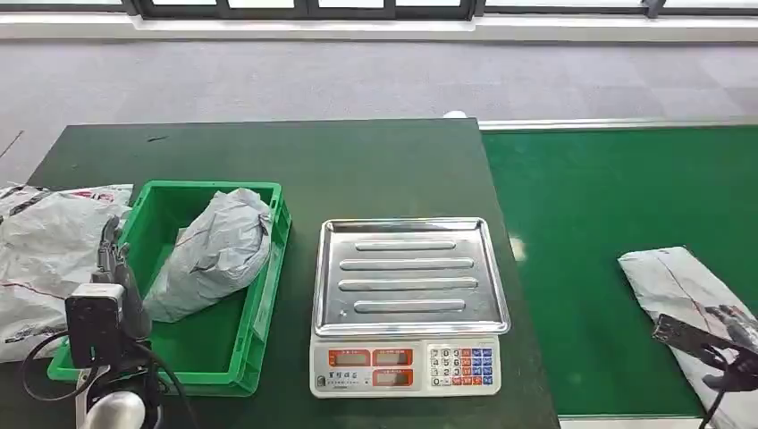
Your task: Moved the parcel from conveyor to table for the left to box.
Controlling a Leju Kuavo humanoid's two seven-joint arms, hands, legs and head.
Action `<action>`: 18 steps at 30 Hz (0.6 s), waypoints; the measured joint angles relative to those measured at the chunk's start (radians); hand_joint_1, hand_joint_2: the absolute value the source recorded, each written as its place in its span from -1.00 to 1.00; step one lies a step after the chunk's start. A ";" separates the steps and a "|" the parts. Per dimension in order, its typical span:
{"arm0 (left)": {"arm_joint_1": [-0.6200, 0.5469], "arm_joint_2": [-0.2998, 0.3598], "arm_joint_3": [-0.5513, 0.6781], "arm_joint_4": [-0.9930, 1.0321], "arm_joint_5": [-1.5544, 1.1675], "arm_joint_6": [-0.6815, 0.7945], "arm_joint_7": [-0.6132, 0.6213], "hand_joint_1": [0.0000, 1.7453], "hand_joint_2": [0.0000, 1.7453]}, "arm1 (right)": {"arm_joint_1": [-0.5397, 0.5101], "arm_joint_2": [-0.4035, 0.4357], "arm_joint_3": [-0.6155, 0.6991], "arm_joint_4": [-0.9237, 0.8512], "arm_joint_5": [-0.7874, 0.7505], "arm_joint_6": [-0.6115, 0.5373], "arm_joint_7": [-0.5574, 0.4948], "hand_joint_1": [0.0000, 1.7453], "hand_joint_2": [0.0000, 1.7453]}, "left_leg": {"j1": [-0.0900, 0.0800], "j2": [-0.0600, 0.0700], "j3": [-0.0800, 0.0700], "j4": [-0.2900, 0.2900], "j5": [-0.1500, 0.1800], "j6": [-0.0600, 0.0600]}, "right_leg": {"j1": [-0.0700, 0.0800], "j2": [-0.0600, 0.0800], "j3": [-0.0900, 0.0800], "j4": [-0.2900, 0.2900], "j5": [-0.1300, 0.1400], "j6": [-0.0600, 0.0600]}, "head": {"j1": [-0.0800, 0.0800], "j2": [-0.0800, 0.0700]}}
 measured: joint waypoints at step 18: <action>0.001 -0.019 -0.003 0.004 -0.106 0.053 0.018 -1.00 -1.00 | -0.039 -0.010 -0.030 0.164 0.081 -0.041 0.038 -1.00 1.00 | 0.000 0.001 0.001 0.000 0.000 0.000 | 0.000 0.001 0.002 0.000 0.000 0.000 | 0.000 0.000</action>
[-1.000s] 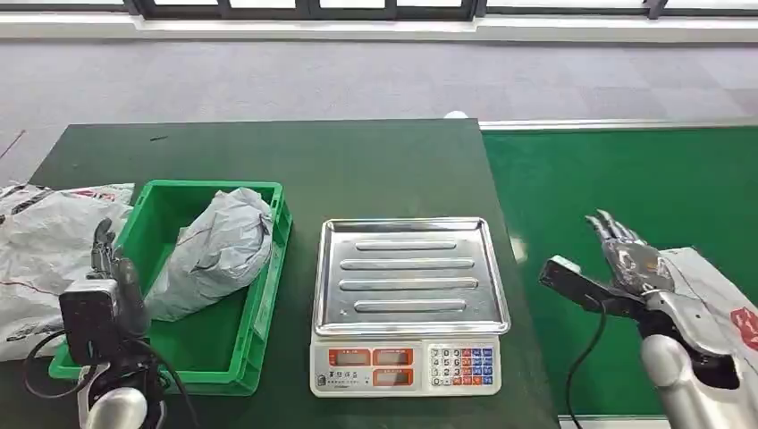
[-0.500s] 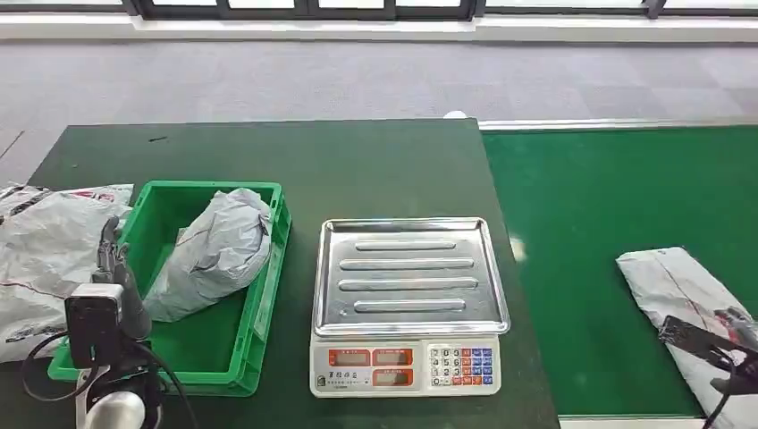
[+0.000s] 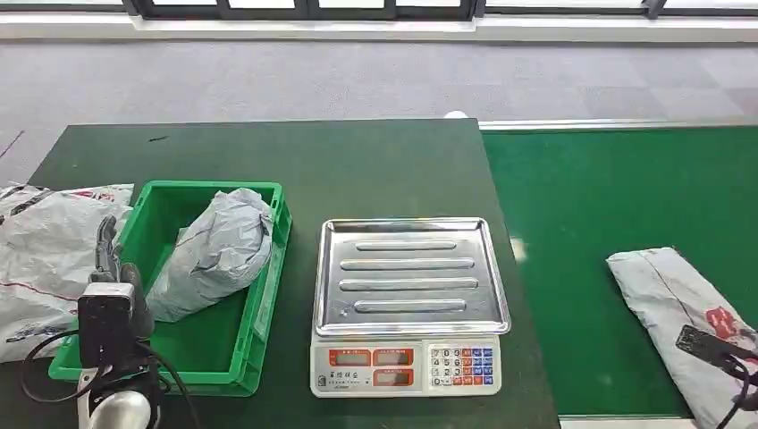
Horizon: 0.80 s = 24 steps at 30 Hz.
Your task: Moved the parcel from conveyor to table for the left to box.
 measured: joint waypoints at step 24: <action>0.004 -0.039 -0.018 0.031 -0.048 0.031 0.009 -1.00 -1.00 | -0.124 0.126 0.011 0.299 0.150 -0.149 0.007 -1.00 1.00 | 0.001 -0.001 0.001 0.000 0.000 0.000 | 0.001 -0.001 0.001 0.000 0.000 0.000 | 0.000 0.000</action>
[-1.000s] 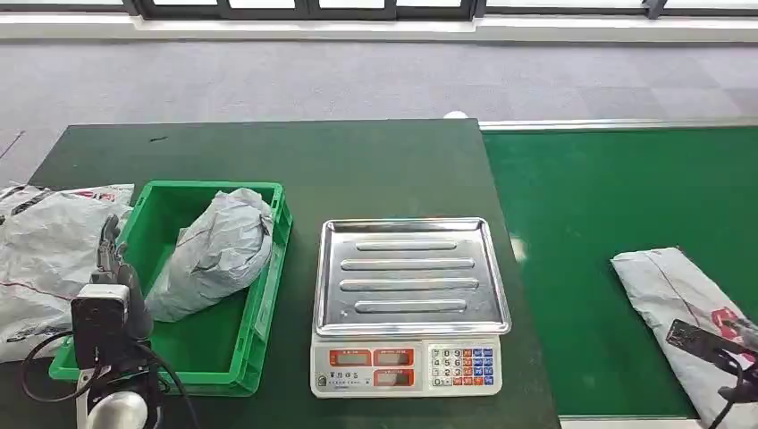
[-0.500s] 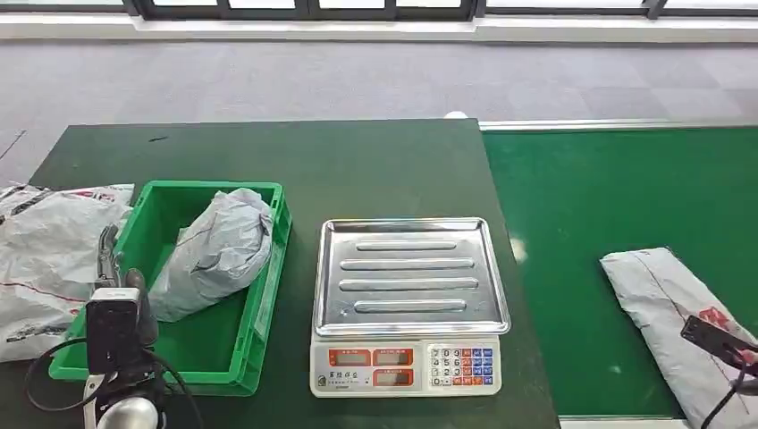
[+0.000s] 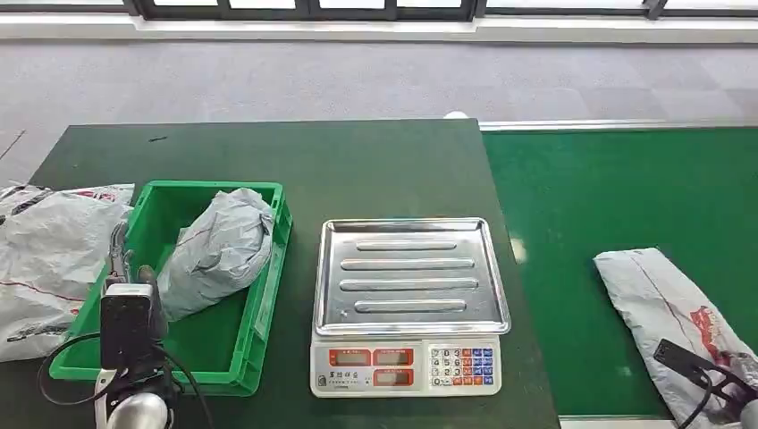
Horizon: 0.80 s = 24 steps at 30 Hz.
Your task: Moved the parcel from conveyor to table for the left to box.
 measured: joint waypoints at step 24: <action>-0.016 0.000 -0.016 0.023 0.012 0.000 0.008 -1.00 -1.00 | -0.100 0.068 0.156 0.088 -0.019 0.046 -0.175 1.00 1.00 | 0.010 0.014 0.009 0.000 0.000 0.000 | 0.010 0.012 0.009 -0.008 0.008 0.000 | 0.000 0.000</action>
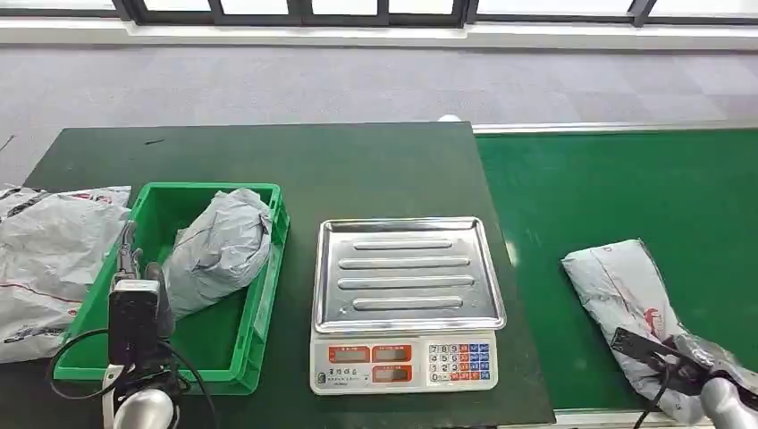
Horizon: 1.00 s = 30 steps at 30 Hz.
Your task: Moved the parcel from conveyor to table for the left to box.
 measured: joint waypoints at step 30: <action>0.133 -0.015 -0.006 -0.113 0.024 0.012 -0.015 -1.00 -1.00 | 0.077 0.107 0.058 -0.335 -0.019 -0.288 0.103 1.00 1.00 | -0.003 -0.006 -0.003 0.000 0.000 0.000 | -0.002 -0.006 -0.001 0.001 -0.002 0.000 | 0.000 0.000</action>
